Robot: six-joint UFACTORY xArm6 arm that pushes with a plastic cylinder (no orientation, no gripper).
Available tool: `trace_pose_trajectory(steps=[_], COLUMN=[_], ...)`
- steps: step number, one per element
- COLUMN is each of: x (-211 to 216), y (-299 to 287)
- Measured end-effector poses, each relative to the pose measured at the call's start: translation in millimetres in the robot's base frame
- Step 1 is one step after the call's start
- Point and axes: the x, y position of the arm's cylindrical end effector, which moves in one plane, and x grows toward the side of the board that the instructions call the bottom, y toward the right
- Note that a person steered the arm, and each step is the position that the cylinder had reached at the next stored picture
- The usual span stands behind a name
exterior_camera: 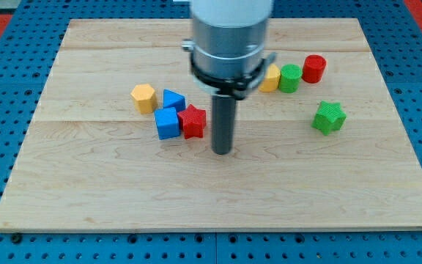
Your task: Push the yellow hexagon to the left center using the red star
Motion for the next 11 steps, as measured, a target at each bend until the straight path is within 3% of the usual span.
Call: trace_pose_trajectory(steps=[2,4,5,8,10,11], x=[-63.0,-6.9,-31.1,-97.7,-111.4,-130.4], y=[-103.3,-52.5,14.0,-121.4,-39.2,-57.7])
